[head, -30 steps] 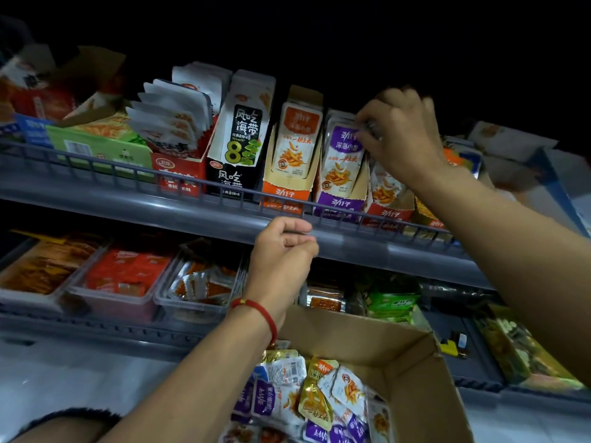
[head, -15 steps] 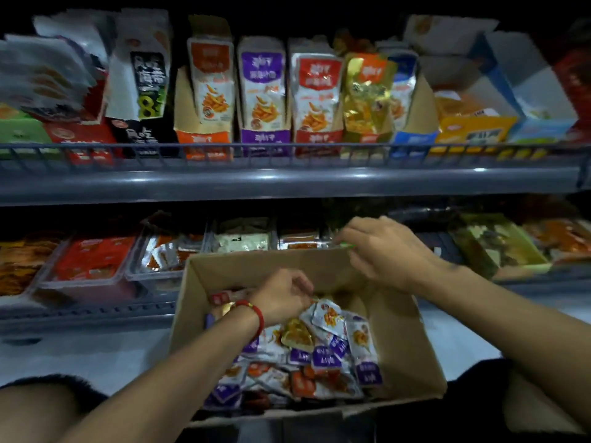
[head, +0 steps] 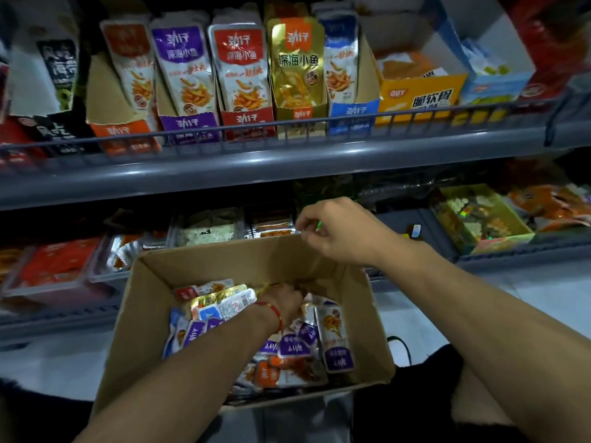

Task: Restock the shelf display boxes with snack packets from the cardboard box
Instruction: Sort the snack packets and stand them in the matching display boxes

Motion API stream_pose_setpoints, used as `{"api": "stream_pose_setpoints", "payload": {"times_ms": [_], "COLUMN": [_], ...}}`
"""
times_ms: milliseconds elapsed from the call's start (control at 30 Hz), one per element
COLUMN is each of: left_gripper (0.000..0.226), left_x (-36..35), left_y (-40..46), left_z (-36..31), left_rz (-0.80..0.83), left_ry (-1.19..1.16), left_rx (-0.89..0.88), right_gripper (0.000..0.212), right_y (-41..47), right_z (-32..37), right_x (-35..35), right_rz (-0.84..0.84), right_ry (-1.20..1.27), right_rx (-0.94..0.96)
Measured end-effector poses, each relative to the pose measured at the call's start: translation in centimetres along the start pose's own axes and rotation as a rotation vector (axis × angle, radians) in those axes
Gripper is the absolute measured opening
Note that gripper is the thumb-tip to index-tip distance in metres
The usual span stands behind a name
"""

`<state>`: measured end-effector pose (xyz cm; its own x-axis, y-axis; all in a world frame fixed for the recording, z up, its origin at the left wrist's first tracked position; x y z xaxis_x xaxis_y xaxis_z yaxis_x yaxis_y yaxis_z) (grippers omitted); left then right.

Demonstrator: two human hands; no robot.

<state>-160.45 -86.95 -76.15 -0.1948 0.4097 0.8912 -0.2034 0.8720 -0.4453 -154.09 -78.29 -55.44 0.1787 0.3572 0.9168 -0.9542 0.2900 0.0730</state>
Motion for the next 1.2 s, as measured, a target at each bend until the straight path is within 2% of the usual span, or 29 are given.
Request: {"api": "stream_pose_setpoints", "payload": {"times_ms": [100,200,333,400,500,567,667,733,833,967,1033,1100,1200], "left_gripper": [0.052,0.037,0.013,0.015,0.012,0.008,0.011,0.015,0.019,0.024,0.026,0.023,0.017], "left_x": [0.1,0.3,1.9,3.0,5.7,7.9,10.5,11.5,12.9,16.4,18.1,18.9,19.2], "left_y": [-0.2,-1.1,-3.5,-5.3,-9.1,-11.5,-13.9,-14.9,-15.7,-16.7,-17.6,-18.5,-19.5], "left_z": [0.2,1.8,4.6,5.8,6.8,7.0,7.4,7.6,7.9,8.6,9.7,11.3,13.2], "left_rz": [-0.007,-0.072,-0.121,-0.098,-0.098,-0.168,-0.266,-0.308,-0.418,-0.644,-0.779,-0.901,-1.017], "left_ry": [0.038,-0.014,-0.452,-0.635,-0.929,-1.141,-1.345,-1.432,-1.529,-1.374,-1.302,-1.316,-1.338], "left_rx": [0.013,0.120,0.293,0.321,0.309,0.266,0.189,0.162,0.132,0.074,0.099,0.162,0.230], "right_gripper": [0.019,0.018,0.017,0.016,0.020,0.027,0.026,0.015,0.014,0.010,0.009,0.012,0.027], "right_y": [-0.1,0.0,0.2,0.2,0.3,0.1,-0.2,-0.2,0.0,0.8,2.1,3.7,6.5], "right_z": [0.0,-0.2,-0.7,-0.7,-0.5,-0.4,0.6,1.6,2.8,4.1,5.0,6.7,9.6], "right_x": [0.4,0.4,-0.1,-0.7,-1.5,-1.9,-1.7,-0.7,1.2,4.2,7.0,11.1,16.9], "right_rz": [0.003,0.020,0.070,0.130,0.227,0.288,0.310,0.221,0.073,-0.104,-0.196,-0.333,-0.552], "right_ry": [0.049,0.082,0.099,0.098,0.057,0.077,0.275,0.418,0.532,0.639,0.564,0.397,0.182], "right_rx": [-0.012,-0.016,-0.029,-0.034,-0.055,-0.093,-0.136,-0.130,-0.126,-0.129,-0.096,0.014,0.160]}}
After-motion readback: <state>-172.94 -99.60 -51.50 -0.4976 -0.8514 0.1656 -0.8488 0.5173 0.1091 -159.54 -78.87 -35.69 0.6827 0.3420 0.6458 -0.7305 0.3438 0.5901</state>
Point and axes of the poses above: each hand's wrist, its own y-axis towards the middle knuckle, its own x-axis out of the back of the hand, z = x × y, the point moved 6 cm from there along y, towards the middle knuckle, and after that the axes turned 1 degree about y, right-handed, at the moved point
